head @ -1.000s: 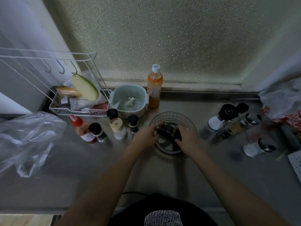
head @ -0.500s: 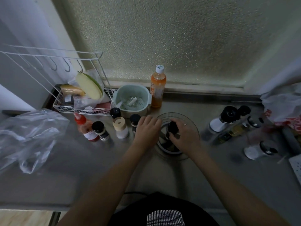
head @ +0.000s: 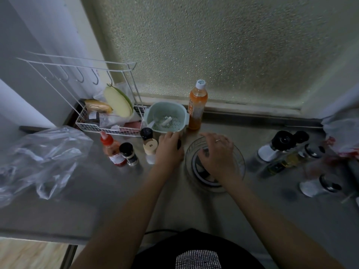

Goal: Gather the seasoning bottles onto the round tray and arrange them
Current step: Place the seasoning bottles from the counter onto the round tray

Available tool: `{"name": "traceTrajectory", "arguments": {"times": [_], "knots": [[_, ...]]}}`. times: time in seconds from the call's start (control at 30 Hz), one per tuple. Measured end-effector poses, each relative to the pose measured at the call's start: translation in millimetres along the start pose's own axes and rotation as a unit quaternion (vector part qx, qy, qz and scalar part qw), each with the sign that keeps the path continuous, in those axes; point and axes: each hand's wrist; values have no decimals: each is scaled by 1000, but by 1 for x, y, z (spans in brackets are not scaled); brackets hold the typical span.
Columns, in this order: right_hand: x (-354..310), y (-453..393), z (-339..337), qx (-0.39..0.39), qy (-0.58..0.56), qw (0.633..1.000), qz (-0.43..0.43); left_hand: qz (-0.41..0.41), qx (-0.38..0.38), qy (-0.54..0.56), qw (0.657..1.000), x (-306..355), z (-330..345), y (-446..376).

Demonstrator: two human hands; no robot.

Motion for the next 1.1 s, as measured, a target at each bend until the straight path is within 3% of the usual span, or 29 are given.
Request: {"name": "traceTrajectory", "arguments": {"times": [0.17,0.27,0.33,0.43,0.5,0.57,0.87,1.1], "knots": [[38,-4,-22,183,-98,972,113,83,12,12,996,34,-1,-6],[77,-11,-38,235,-67,951,190,102,41,26,994,47,5,-16],[107,-18,-45,201,-2,949,241,120,20,57,991,54,10,-23],[141,-33,-56,62,124,945,297,154,-53,65,985,57,24,-28],[154,-46,-60,-33,194,928,316,129,-64,81,986,53,31,-29],[160,-56,-62,-78,210,919,323,106,-73,98,987,48,35,-30],[160,-66,-70,-36,81,943,322,29,-115,193,974,44,37,-27],[102,-53,-82,-3,-63,980,187,-33,-118,268,956,45,45,-21]]}}
Point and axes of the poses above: each hand's wrist, its own y-axis away from the middle knuckle, its own z-axis out of the palm, x = y × z, and after that the axes turned 13 degrees about z, right-handed
